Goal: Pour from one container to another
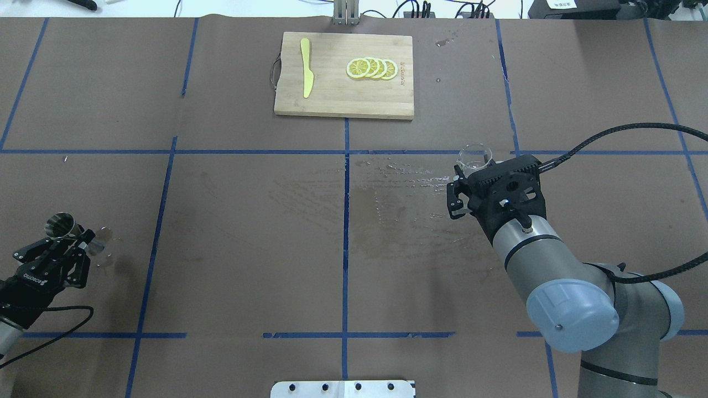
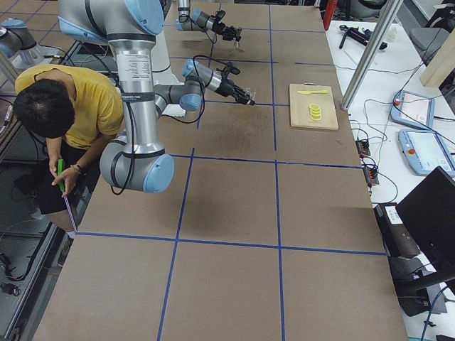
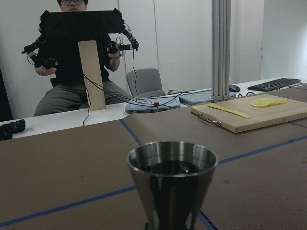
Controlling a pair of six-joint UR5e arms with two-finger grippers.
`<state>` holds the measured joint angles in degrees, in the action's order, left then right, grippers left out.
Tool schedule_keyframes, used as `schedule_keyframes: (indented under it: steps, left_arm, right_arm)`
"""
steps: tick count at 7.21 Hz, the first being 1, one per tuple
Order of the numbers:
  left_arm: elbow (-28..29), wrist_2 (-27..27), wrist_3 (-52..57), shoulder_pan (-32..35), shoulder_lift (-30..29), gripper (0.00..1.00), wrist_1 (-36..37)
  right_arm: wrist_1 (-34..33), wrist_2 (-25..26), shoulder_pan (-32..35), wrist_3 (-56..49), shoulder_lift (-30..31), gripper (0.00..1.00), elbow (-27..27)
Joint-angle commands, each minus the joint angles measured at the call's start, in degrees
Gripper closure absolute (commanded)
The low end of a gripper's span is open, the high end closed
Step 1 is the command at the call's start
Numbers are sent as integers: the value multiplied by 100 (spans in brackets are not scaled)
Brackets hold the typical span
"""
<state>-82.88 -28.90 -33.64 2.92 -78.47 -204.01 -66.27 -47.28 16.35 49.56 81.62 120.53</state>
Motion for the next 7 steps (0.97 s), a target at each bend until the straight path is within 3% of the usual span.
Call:
schedule_keyframes:
  steps: [1,2,4,7]
  left_arm:
    - [61,-63,-99,-20,51,92,2]
    - [105,-63,-134,-29,43,84,10]
    - [167,-71,-520,-55,34,86,19]
    - [211,-71,-538,-81,-1,76,19]
  right_arm:
    - [0,-1,-1,1,3,88,-3]
    - [0,-10,-1,1,3,88,-3]
    - [9,-18,-1,1,-6,88,5]
    - [9,-27,-9,-8,-15,87,-3]
